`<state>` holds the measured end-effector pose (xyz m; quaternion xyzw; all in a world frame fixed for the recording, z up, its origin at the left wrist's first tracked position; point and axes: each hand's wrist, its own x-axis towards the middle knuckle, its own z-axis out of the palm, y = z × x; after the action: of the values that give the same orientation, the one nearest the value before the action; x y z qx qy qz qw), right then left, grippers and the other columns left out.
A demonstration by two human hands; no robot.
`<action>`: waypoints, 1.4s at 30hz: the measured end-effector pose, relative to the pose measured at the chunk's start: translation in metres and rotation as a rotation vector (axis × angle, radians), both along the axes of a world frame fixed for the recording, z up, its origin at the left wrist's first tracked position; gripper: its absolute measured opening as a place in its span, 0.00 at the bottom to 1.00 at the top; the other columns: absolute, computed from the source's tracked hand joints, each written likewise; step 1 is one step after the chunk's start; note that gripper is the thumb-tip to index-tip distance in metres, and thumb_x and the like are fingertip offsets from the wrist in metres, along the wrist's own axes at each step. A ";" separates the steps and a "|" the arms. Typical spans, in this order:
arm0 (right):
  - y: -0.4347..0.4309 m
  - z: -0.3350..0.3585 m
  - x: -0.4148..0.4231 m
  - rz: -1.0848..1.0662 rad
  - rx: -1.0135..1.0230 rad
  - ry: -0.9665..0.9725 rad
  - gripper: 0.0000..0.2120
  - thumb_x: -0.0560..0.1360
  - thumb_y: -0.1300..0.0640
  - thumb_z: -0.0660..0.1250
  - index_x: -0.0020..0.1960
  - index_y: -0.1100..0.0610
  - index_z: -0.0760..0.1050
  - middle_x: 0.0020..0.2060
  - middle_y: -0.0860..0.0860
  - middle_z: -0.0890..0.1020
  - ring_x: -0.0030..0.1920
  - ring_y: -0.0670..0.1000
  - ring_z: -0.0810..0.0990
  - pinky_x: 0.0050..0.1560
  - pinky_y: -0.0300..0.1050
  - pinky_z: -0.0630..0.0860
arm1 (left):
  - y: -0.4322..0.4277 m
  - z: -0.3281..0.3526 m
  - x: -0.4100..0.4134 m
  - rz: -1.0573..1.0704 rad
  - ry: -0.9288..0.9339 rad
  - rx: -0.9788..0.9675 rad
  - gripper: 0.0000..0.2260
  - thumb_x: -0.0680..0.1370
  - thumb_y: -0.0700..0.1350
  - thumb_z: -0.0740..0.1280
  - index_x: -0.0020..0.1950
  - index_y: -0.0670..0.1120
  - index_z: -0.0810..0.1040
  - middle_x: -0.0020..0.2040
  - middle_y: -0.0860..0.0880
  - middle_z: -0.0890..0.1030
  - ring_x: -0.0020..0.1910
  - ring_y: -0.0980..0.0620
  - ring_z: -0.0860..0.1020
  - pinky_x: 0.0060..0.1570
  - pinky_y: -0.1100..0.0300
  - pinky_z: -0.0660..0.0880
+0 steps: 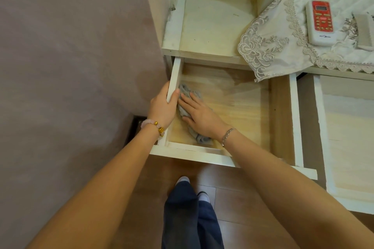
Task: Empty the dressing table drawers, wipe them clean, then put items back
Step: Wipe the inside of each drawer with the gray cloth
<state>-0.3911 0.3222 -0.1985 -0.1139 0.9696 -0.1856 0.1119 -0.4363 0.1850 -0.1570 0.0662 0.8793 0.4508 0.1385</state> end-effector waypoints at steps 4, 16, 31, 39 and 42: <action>0.027 0.004 0.014 0.000 0.026 -0.027 0.27 0.81 0.49 0.52 0.76 0.55 0.49 0.76 0.50 0.49 0.76 0.51 0.44 0.72 0.41 0.40 | -0.001 0.000 0.001 -0.003 -0.016 0.003 0.16 0.82 0.50 0.55 0.69 0.50 0.67 0.52 0.54 0.74 0.43 0.63 0.72 0.37 0.77 0.65; 0.123 0.009 0.075 -0.446 -0.040 -0.194 0.27 0.80 0.62 0.57 0.76 0.59 0.50 0.76 0.53 0.48 0.75 0.59 0.43 0.73 0.46 0.45 | 0.000 -0.001 -0.001 0.021 -0.043 0.057 0.16 0.82 0.49 0.54 0.70 0.50 0.67 0.50 0.54 0.74 0.46 0.57 0.72 0.37 0.72 0.66; 0.008 0.012 0.017 0.012 -0.403 -0.338 0.25 0.77 0.62 0.62 0.73 0.53 0.63 0.75 0.48 0.58 0.75 0.47 0.46 0.74 0.43 0.46 | 0.000 -0.001 -0.001 0.009 -0.019 0.014 0.17 0.82 0.50 0.54 0.70 0.49 0.67 0.55 0.53 0.74 0.51 0.57 0.71 0.49 0.64 0.66; 0.021 0.011 0.026 0.195 -0.436 -0.485 0.22 0.76 0.69 0.62 0.68 0.54 0.71 0.73 0.48 0.63 0.74 0.42 0.47 0.71 0.32 0.47 | 0.001 0.002 0.002 0.003 -0.013 0.019 0.16 0.82 0.49 0.55 0.70 0.50 0.67 0.52 0.53 0.74 0.45 0.59 0.72 0.43 0.67 0.67; 0.036 0.013 0.035 0.197 -0.425 -0.482 0.22 0.75 0.70 0.62 0.66 0.54 0.72 0.72 0.49 0.66 0.72 0.40 0.47 0.72 0.36 0.49 | 0.000 0.001 0.001 0.000 -0.014 0.007 0.16 0.82 0.49 0.54 0.70 0.49 0.67 0.53 0.52 0.75 0.46 0.57 0.73 0.43 0.65 0.68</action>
<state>-0.3563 0.3580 -0.1853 -0.1805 0.8393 -0.3934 0.3290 -0.4351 0.1850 -0.1556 0.0632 0.8768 0.4542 0.1445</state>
